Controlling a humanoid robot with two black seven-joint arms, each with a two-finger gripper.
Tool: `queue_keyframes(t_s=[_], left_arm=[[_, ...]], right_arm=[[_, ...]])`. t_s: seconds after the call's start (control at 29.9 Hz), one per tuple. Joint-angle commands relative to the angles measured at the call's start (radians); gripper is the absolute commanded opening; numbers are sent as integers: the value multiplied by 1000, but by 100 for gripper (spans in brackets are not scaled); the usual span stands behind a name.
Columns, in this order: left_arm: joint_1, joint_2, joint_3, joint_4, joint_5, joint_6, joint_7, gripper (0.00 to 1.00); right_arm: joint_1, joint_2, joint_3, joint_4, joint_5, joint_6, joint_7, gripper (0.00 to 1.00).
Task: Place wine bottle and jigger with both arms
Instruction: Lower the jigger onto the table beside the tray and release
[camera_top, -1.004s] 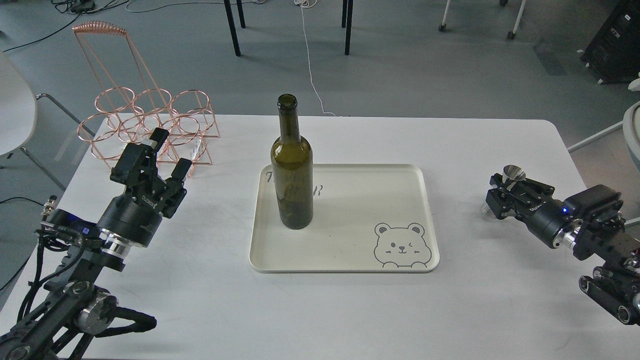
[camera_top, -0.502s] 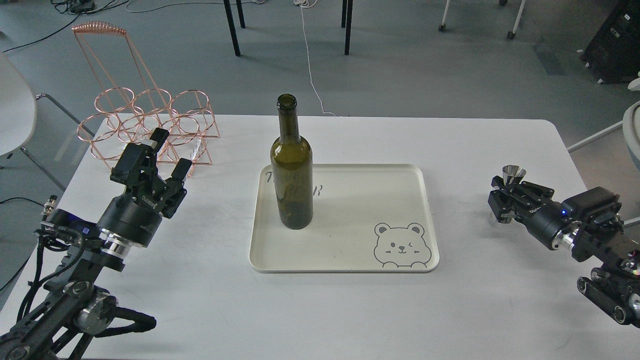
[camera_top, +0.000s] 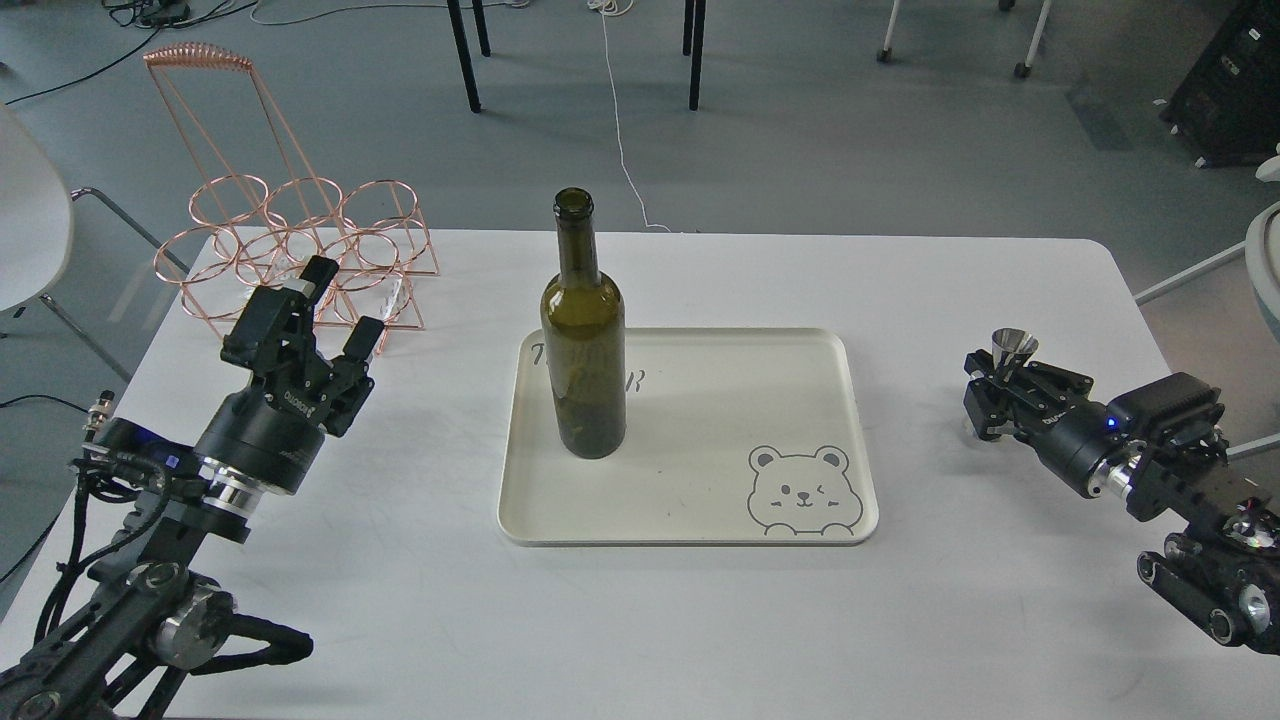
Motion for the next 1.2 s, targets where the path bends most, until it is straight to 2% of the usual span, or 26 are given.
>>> queue_keyframes(t_s=[0.0,0.2,0.33,0.4,0.54,0.57,0.74,0.97,1.17], left_arm=[[0,0,-2,-2,0,0,0,98],[0,0,-2,-2,0,0,0,98],[0,0,-2,-2,0,0,0,98],[0,0,-2,-2,0,0,0,98],[0,2,-2,-2,0,0,0,98],[0,2,-2,-3,0,0,0,98],[0,2,-2,-11,0,0,0,98],[0,4,-2,-15,0,0,0,98],[0,8,-2,-17,0,0,0,98]], right_arm=[[0,0,0,0,0,0,0,27],[2,-1,1,0,0,0,0,35],[3,-1,1,2,0,0,0,44],[6,-1,1,3,0,0,0,54],[-3,-13,-2,21,6,0,0,87],[-6,-17,-3,26,6,0,0,91],[-32,-90,-6,101,6,0,0,97],[-109,-245,-6,257,6,0,0,98],[-144,-429,-5,501,50,0,0,99]])
